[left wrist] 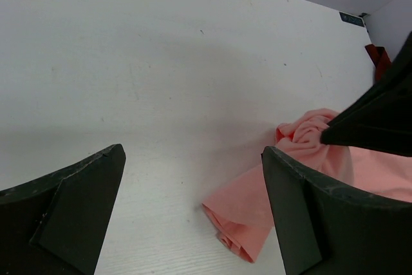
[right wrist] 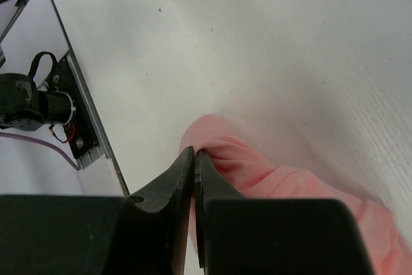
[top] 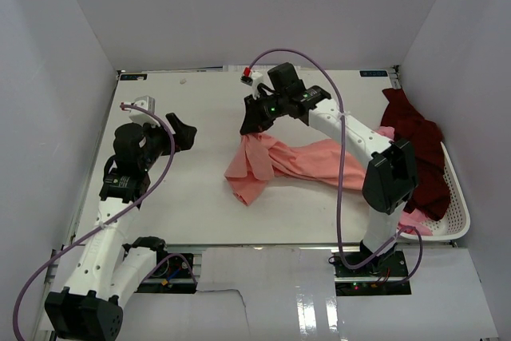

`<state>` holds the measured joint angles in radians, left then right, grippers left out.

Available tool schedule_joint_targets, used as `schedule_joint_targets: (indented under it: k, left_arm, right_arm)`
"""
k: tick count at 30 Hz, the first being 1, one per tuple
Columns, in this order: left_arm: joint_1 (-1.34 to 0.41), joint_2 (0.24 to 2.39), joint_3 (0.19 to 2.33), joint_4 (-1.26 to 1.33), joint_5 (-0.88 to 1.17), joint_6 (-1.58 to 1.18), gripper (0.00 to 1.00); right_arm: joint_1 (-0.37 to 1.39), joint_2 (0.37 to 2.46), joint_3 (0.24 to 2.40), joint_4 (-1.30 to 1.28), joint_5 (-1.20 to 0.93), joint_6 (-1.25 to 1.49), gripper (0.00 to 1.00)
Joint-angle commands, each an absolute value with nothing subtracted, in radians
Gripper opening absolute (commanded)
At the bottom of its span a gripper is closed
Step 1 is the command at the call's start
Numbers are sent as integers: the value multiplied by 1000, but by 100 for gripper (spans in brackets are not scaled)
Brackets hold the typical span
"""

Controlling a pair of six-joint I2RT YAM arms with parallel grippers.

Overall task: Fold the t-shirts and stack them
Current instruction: Move the tshirt to the center of the board

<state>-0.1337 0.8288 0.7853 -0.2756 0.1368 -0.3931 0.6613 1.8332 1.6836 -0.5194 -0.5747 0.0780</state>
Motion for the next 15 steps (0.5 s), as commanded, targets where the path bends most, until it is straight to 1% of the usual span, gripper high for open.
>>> schedule_joint_targets:
  k: [1, 6, 9, 10, 11, 12, 13, 14, 15]
  left_arm:
    - [-135, 796, 772, -233, 239, -354, 98]
    - [-138, 758, 750, -204, 308, -308, 98]
    - [-143, 742, 746, -195, 314, -285, 98]
    - [-143, 741, 739, -192, 311, -285, 98]
    - [-144, 741, 738, -190, 310, -285, 98]
    - [-144, 741, 739, -187, 311, -287, 98]
    - [-144, 744, 738, -187, 311, -287, 98]
    - [-144, 742, 738, -187, 311, -287, 98]
    - [-144, 741, 736, -187, 308, -285, 98]
  right_arm:
    - [661, 1853, 1749, -408, -546, 129, 8]
    - [657, 2017, 1910, -422, -526, 215, 8]
    - [641, 2135, 2066, -422, -552, 277, 8]
    - [635, 2213, 2188, -423, -593, 297, 8]
    - [631, 2251, 2254, -423, -621, 316, 9]
    - [620, 2290, 2320, -414, -662, 351, 11]
    - [615, 2322, 2391, -385, -777, 371, 21]
    - [612, 2316, 2375, -332, -826, 399, 28]
    - [611, 2295, 2332, -202, -860, 454, 39]
